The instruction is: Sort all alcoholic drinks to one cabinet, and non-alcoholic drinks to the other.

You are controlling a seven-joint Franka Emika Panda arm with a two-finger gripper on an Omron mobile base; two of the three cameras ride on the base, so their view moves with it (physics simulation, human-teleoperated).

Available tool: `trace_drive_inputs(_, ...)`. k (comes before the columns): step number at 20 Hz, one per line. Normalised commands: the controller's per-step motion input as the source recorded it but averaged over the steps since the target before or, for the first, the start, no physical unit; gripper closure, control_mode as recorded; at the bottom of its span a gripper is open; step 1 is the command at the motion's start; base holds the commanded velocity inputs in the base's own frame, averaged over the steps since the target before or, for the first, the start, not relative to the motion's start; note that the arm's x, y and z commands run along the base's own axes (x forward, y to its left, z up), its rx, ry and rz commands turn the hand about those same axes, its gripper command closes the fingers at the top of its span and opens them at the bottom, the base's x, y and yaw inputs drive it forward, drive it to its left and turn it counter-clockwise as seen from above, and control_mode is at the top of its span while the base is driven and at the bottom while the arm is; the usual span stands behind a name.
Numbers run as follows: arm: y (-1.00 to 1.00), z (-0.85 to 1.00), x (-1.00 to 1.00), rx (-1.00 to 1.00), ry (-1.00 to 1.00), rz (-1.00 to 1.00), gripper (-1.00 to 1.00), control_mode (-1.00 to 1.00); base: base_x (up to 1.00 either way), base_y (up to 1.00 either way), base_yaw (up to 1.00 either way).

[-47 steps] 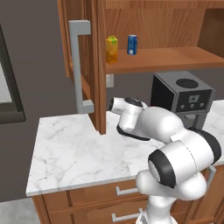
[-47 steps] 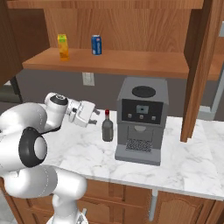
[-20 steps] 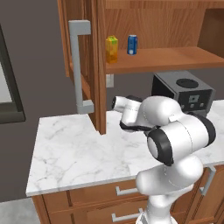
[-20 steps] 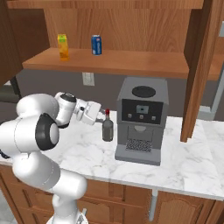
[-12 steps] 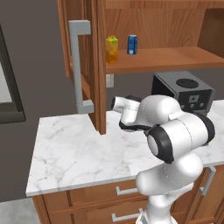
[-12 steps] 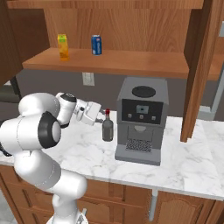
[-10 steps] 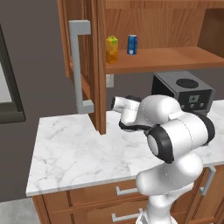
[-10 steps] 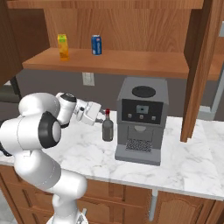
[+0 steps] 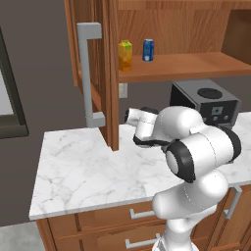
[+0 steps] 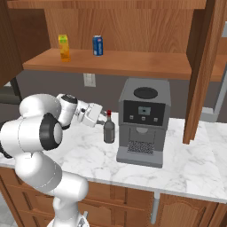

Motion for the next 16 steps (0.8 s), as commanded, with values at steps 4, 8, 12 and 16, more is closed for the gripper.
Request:
trace_drive_inputs(4,0.02,-0.02,-0.12,0.00,0.00,0.00,-1.00,-1.00,0.00,0.00,0.00)
trace_drive_inputs(8,0.08,0.00,-0.09,0.00,0.00,0.01,-1.00,-1.00,0.00,0.00,0.00)
trace_drive_inputs(12,0.17,0.00,-0.01,0.00,0.00,0.03,-1.00,-1.00,0.00,0.00,0.00)
trace_drive_inputs(16,0.15,0.00,0.06,0.00,0.00,0.04,-1.00,-1.00,0.00,0.00,0.00)
